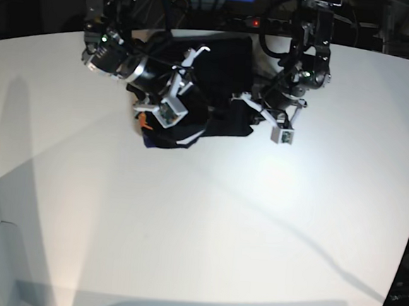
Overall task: Fold the T-shirt properly
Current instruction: 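Grasp the folded bundle's edges with both grippers and lift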
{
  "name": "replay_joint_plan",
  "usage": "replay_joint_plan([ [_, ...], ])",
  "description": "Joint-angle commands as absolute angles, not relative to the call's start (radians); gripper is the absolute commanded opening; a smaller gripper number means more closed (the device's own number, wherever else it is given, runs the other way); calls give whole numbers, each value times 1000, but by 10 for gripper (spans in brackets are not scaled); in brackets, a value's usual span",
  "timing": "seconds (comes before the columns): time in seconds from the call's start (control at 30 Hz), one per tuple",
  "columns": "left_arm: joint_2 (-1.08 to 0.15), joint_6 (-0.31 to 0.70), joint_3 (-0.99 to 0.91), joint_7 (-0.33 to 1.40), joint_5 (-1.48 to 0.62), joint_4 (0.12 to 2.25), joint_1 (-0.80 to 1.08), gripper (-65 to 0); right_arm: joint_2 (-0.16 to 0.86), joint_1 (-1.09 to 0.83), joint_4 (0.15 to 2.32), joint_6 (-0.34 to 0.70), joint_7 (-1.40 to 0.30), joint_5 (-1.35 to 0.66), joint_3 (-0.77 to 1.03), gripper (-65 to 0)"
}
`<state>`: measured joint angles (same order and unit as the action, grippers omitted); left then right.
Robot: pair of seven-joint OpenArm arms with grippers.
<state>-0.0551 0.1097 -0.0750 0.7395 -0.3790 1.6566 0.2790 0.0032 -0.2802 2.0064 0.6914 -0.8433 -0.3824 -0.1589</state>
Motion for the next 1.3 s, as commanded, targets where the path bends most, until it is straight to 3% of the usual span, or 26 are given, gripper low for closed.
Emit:
replay_joint_plan([
  [0.0, -56, 105, -76, 771, -363, 1656, 285, -650, -1, -263, 2009, 698, -816, -412, -177, -650],
  [0.4, -67, 105, -77, 771, -363, 1664, 289, -650, -1, -136, 1854, 698, -816, -415, -309, -636],
  [0.67, -62, 110, -163, 780, -363, 1670, 289, -649, 36, -139, 1853, 698, -816, -420, -308, -347],
  [0.77, -64, 110, -202, 782, -363, 1705, 292, -623, 39, -147, 1891, 698, -816, -420, -298, -290],
  [0.9, -64, 111, -268, 782, -363, 1755, 320, -571, 54, -176, 1952, 698, -816, -420, -288, -287],
  [1.27, -59, 113, -522, 782, -364, 1850, 364, -565, 58, -188, 2006, 698, -816, -421, -91, -287],
])
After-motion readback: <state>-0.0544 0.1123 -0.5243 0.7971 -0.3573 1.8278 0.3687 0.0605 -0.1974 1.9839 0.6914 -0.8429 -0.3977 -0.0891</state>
